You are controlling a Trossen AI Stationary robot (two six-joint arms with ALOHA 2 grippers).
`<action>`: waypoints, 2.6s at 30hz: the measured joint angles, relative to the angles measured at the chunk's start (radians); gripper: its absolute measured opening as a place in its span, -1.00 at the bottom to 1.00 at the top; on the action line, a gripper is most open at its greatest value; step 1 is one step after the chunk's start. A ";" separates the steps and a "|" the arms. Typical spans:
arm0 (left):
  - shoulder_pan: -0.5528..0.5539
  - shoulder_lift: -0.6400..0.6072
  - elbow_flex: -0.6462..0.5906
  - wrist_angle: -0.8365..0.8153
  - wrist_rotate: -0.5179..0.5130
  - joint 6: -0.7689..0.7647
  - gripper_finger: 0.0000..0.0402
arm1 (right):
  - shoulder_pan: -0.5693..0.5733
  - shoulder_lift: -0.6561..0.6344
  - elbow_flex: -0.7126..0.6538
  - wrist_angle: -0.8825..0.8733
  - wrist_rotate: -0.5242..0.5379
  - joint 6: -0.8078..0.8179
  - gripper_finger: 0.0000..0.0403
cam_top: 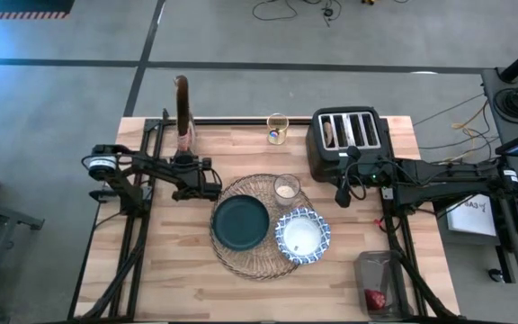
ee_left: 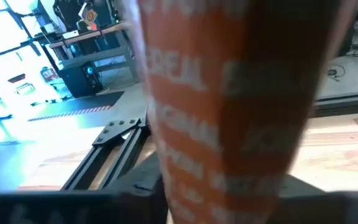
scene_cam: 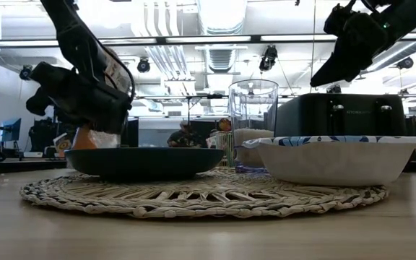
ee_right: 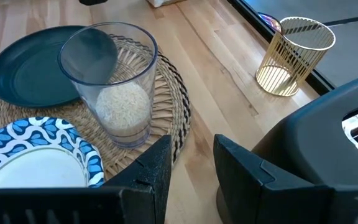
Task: Arrange a breakfast setting
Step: Pour the cereal from the orange cereal box into the white patterned bowl
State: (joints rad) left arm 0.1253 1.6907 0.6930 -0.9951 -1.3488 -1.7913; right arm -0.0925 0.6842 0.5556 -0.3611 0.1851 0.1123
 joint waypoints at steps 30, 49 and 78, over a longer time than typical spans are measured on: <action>-0.255 -0.553 0.083 -0.096 0.158 0.641 -1.00 | 0.000 0.000 0.000 0.000 0.000 0.000 -0.45; -0.299 -0.512 0.637 -0.396 0.694 1.075 -1.00 | 0.000 0.000 0.000 0.000 0.000 0.000 -0.45; -0.547 -0.163 1.182 -0.576 1.063 1.028 -1.00 | 0.000 0.000 0.000 0.000 0.000 0.000 -0.45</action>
State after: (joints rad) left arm -0.4217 1.5279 1.8751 -1.5712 -0.2861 -0.7631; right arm -0.0923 0.6842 0.5556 -0.3611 0.1848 0.1123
